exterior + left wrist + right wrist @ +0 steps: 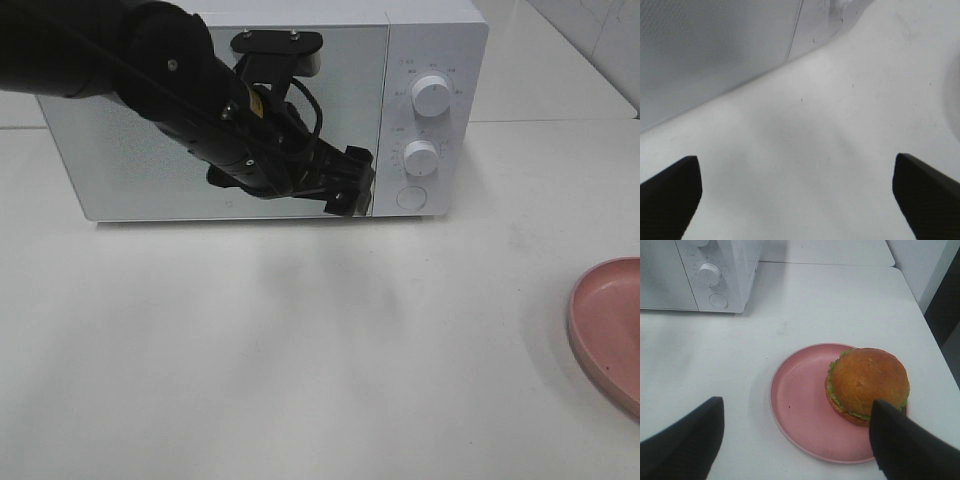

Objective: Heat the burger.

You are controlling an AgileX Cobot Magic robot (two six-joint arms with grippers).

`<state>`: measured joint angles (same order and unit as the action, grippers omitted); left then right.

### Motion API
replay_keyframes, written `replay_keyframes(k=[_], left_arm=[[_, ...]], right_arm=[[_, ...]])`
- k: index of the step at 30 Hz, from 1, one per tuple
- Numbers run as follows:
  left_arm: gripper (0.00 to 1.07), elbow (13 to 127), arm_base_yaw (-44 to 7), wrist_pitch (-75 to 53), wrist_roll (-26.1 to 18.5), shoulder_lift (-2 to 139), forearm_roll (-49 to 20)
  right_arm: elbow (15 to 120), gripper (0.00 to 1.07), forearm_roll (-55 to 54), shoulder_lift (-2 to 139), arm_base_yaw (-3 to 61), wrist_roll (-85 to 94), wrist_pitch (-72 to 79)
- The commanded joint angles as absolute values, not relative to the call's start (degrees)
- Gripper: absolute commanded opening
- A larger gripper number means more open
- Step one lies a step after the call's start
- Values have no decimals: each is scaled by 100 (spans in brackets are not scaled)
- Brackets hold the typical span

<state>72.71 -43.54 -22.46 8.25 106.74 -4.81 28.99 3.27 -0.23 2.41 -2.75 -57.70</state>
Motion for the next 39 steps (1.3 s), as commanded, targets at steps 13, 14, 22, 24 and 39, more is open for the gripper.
replay_keyframes(k=[13,14,22,24,39], left_arm=[[98,7294,-4326,-5712,871,9712,-653],[98,7294,-4246,-5930,894,9620,-693],[98,7288,-3650,-6509,831,9322,-716],[98,7288,-3432,-6635,802,9219,-710],[98,5816,-1392,-6818,544,7638,-567]], right_arm=[[2871,76,327,-178,195,-195,-5689],[2871,76,327,-178,195,-195,-5689],[2871,76,327,-178,195,-195,-5689],[2871,76,327,-178,195,-195,-5689],[2871,76,327,-178,195,-195,-5689]])
